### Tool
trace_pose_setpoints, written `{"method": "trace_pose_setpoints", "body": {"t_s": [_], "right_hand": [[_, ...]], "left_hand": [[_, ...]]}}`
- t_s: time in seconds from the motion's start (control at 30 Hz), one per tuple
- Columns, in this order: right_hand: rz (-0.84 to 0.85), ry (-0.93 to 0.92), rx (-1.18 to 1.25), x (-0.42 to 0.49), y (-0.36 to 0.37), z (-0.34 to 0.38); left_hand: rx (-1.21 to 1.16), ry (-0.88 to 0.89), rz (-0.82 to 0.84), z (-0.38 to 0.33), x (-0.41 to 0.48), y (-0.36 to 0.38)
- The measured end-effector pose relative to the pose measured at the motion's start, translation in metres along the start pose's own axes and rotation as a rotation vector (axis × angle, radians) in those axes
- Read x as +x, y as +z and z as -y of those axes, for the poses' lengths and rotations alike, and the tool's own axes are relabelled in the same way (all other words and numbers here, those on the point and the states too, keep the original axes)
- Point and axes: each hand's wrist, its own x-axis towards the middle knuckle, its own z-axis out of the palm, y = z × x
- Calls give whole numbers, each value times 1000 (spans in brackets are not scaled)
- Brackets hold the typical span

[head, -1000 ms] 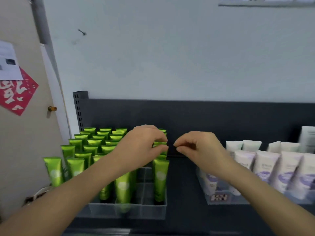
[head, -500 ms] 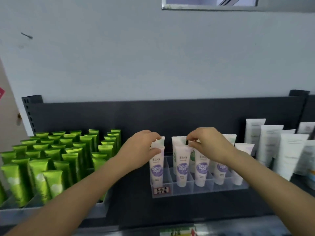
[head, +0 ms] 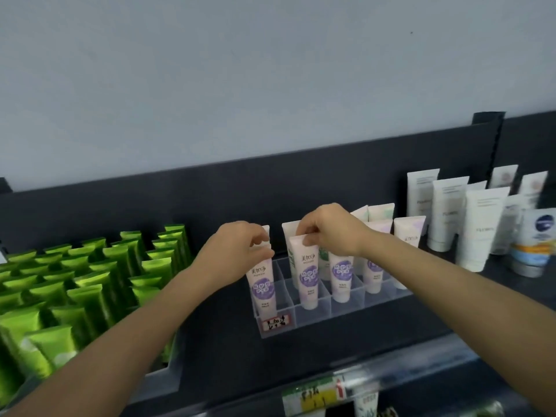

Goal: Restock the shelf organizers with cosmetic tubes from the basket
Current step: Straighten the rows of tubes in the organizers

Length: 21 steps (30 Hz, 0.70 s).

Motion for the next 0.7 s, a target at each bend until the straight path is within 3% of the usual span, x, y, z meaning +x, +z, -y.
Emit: {"method": "trace_pose_setpoints", "body": {"t_s": [0.23, 0.37, 0.57, 0.7], "right_hand": [[-34, -11, -26, -7, 0, 4], [-146, 2, -4, 5, -27, 1], [49, -25, -111, 34, -21, -9], [50, -35, -146, 45, -40, -27]], "left_hand": [[11, 54, -87, -5, -1, 7], [-5, 45, -144, -5, 15, -10], [-30, -73, -117, 1, 38, -17], [-19, -35, -79, -10, 52, -19]]}}
